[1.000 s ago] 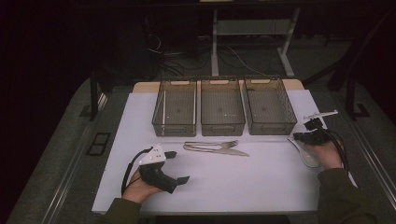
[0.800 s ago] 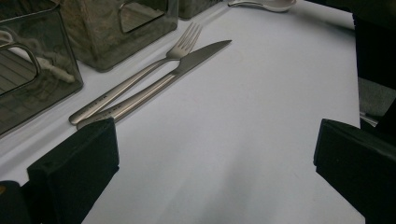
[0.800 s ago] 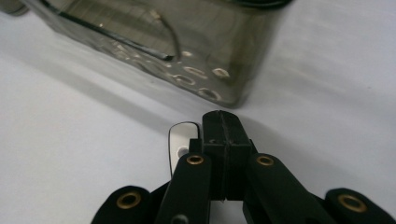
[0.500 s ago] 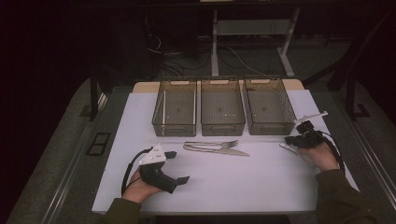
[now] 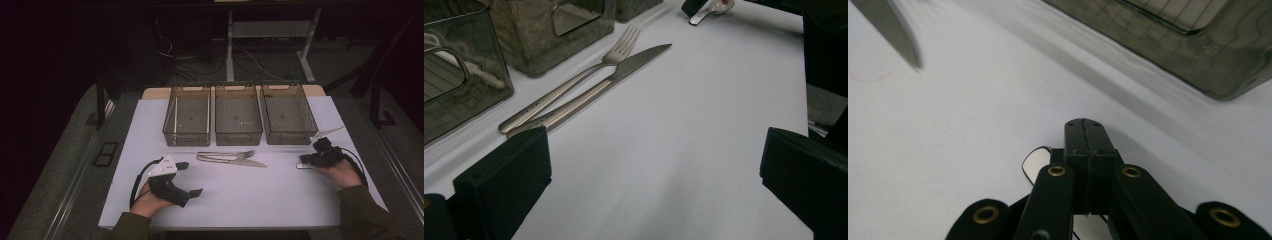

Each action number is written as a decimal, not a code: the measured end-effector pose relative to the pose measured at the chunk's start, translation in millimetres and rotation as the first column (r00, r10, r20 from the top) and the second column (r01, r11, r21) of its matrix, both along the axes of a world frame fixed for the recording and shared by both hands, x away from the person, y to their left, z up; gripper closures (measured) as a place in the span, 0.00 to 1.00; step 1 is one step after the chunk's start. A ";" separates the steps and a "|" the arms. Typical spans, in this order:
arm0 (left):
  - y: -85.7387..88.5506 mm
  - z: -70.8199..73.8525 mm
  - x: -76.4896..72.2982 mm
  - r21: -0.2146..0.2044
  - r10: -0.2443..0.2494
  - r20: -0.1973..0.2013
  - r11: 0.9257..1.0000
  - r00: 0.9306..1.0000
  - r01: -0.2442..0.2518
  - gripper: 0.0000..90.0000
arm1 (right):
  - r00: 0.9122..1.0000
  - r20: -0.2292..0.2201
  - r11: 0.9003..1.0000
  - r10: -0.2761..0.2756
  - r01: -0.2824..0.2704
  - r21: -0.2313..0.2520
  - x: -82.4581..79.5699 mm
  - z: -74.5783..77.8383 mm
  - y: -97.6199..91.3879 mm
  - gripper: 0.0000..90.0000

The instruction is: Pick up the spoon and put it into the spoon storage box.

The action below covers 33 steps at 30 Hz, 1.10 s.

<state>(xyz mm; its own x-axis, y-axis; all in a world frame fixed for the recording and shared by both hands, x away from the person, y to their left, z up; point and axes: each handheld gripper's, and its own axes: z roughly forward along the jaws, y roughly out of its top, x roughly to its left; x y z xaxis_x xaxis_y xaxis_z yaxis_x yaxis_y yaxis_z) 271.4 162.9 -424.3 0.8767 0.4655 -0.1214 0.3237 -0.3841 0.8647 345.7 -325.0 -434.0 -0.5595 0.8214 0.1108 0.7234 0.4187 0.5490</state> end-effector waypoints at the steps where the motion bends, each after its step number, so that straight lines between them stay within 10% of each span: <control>1: -0.1 0.1 -0.1 -0.001 0.001 -0.001 1.000 1.000 -0.001 0.00 | 1.000 0.006 1.000 -0.004 0.004 0.007 -0.4 1.3 -0.7 1.00; 7: 0.5 0.7 -0.5 0.004 -0.003 0.002 1.000 1.000 0.003 0.00 | 0.996 0.064 0.995 -0.066 0.061 0.084 -10.7 16.9 -15.6 0.84; 14: 0.5 0.8 -1.0 0.005 -0.003 0.002 1.000 1.000 0.003 0.00 | 0.982 0.131 0.990 -0.133 0.126 0.056 -27.1 26.5 -45.1 0.64; 33: 0.0 0.4 -1.3 0.004 0.002 0.001 1.000 1.000 -0.002 0.00 | 0.987 0.051 0.988 -0.151 0.151 -0.002 -42.6 1.0 -77.4 0.51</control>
